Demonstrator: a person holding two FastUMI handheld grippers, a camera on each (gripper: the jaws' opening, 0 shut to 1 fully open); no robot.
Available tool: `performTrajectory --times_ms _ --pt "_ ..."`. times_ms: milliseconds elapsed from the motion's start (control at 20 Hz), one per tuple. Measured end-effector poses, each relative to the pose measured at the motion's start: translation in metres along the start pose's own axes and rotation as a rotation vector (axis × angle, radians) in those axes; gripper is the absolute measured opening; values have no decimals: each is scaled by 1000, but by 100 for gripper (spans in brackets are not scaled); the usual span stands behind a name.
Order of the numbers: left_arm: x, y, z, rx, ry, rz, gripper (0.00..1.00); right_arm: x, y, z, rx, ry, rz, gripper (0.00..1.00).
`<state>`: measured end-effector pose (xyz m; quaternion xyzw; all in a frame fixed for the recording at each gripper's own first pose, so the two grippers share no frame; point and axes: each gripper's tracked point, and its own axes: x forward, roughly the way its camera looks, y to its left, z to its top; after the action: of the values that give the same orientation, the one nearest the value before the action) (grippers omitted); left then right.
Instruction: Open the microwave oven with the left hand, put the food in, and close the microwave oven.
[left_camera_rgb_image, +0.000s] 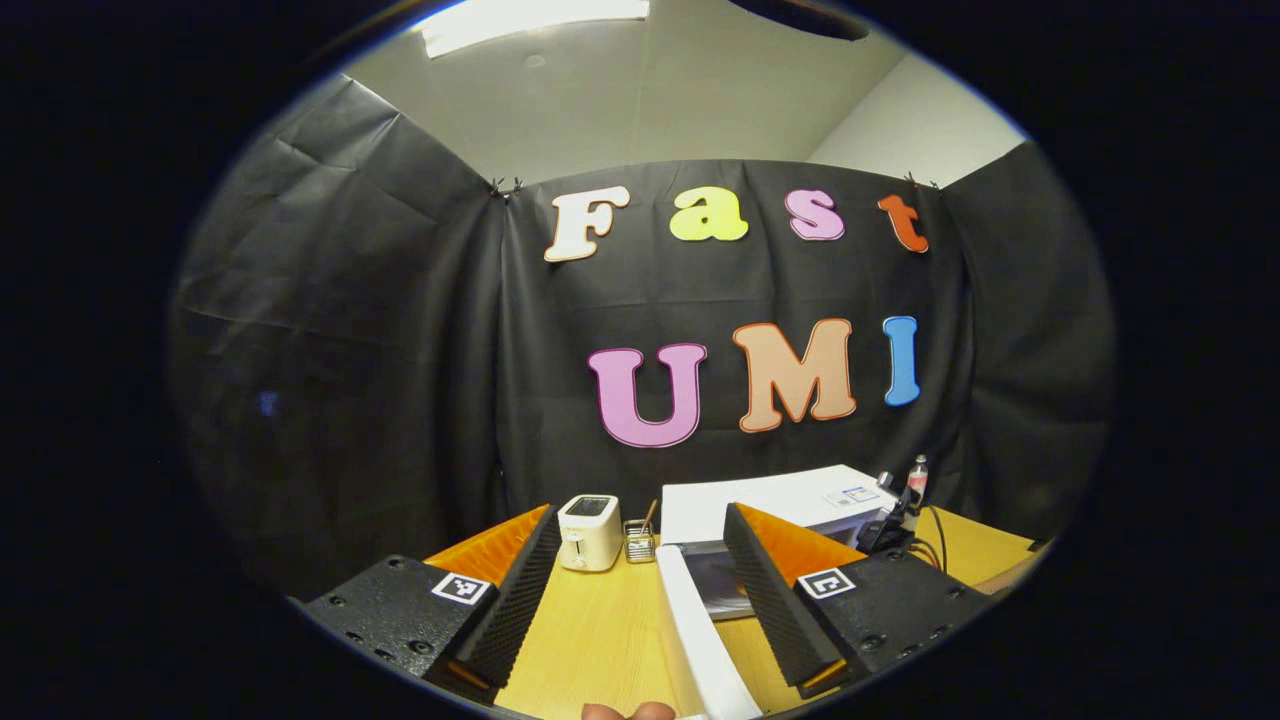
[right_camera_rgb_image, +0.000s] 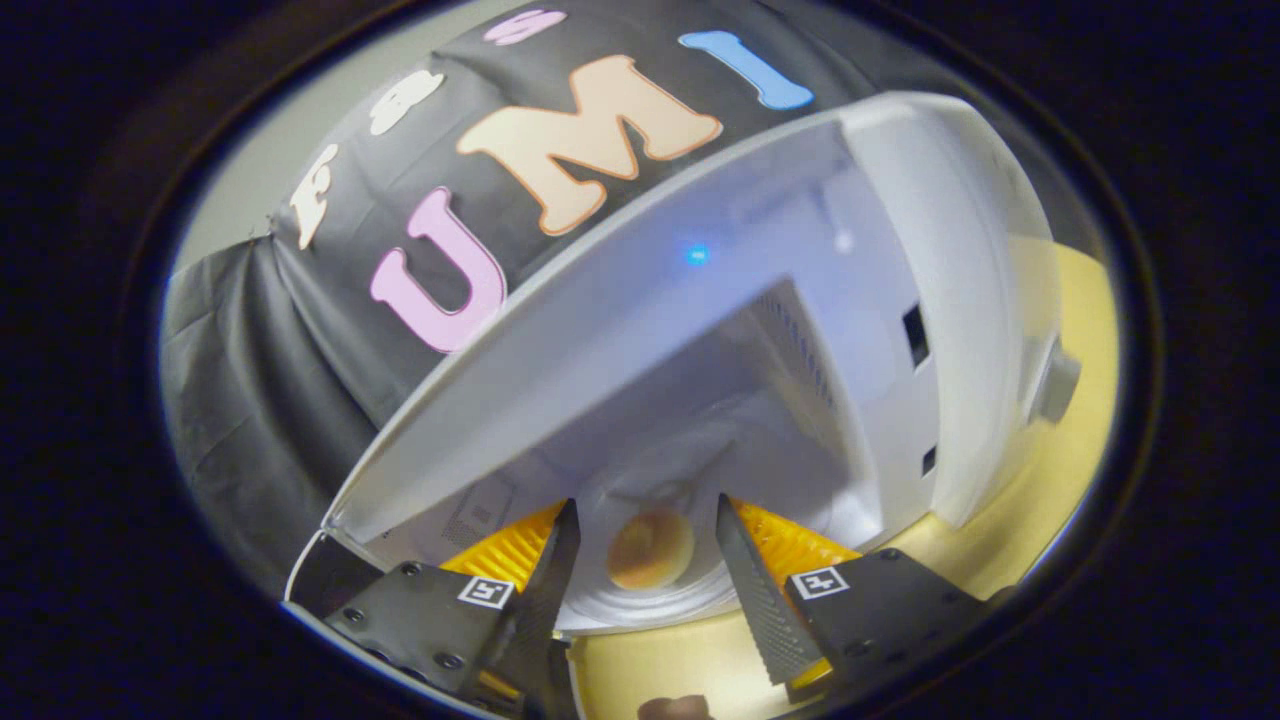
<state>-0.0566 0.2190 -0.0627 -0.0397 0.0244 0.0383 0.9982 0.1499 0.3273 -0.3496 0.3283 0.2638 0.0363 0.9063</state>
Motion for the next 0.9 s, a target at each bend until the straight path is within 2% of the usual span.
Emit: performTrajectory --times_ms 200,400,600,650,700,800,850,900 --pt "-14 10 -20 -3 40 60 93 -33 -1 21 -168 3 93 75" --pt "-33 29 -69 33 207 140 79 -76 1 42 -375 -19 183 75" --pt "-53 23 -101 -28 302 163 68 -116 12 83 -468 -86 233 79" --pt "-56 22 -108 -28 321 170 61 -126 14 98 -478 -115 238 87" --pt "-60 25 -118 -27 347 188 54 -134 16 114 -482 -143 239 87" --pt "-68 37 -142 -36 441 248 18 -150 19 147 -489 -199 238 87" --pt "-82 31 -151 -63 481 234 0 -156 18 163 -494 -221 234 87" --pt "-87 26 -161 -78 487 216 0 -162 15 178 -495 -240 221 88"
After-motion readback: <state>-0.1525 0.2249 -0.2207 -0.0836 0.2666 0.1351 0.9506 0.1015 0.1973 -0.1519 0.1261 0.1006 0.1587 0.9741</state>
